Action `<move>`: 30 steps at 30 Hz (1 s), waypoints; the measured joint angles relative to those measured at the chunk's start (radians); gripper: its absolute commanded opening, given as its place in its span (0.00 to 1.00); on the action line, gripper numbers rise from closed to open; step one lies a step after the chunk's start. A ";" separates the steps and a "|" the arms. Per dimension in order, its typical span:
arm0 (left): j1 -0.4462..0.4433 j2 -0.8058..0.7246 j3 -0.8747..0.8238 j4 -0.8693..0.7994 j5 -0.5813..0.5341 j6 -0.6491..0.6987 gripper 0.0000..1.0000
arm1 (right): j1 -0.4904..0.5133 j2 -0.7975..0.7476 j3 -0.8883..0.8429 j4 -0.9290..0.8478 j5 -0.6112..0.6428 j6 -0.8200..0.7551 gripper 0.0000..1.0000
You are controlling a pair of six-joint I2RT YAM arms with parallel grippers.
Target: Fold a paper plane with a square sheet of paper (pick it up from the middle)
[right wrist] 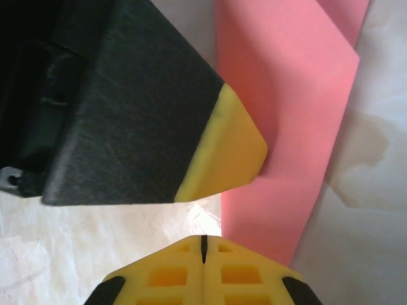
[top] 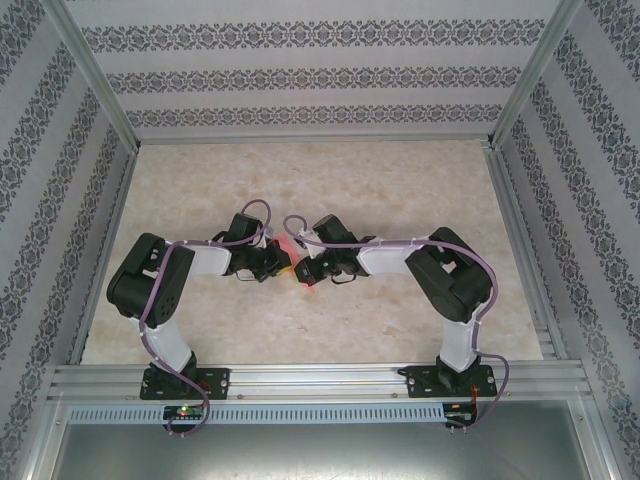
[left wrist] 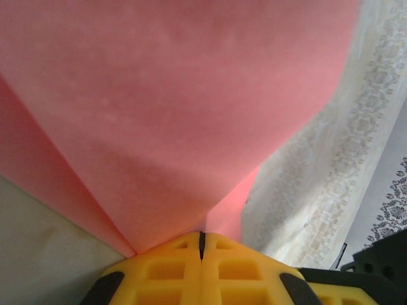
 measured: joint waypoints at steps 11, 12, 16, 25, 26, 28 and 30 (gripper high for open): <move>0.000 0.003 0.000 0.003 0.002 0.000 0.00 | -0.005 0.045 0.012 0.037 -0.018 0.024 0.00; 0.000 0.003 0.000 0.003 0.002 0.000 0.00 | -0.006 0.045 0.005 0.047 -0.024 0.026 0.00; 0.000 0.003 0.000 0.003 0.003 0.000 0.00 | -0.013 0.024 -0.070 0.145 -0.036 0.035 0.00; -0.001 0.007 0.001 0.003 0.013 0.000 0.00 | -0.020 -0.156 -0.302 0.172 -0.050 0.034 0.00; -0.001 0.007 0.002 0.003 0.014 0.000 0.00 | -0.020 -0.170 -0.306 0.146 -0.050 0.033 0.00; 0.000 0.008 0.002 0.003 0.016 0.001 0.00 | -0.020 -0.190 -0.307 0.101 -0.048 0.034 0.00; 0.000 0.008 0.002 0.003 0.016 0.000 0.00 | -0.020 -0.205 -0.299 0.065 -0.045 0.034 0.00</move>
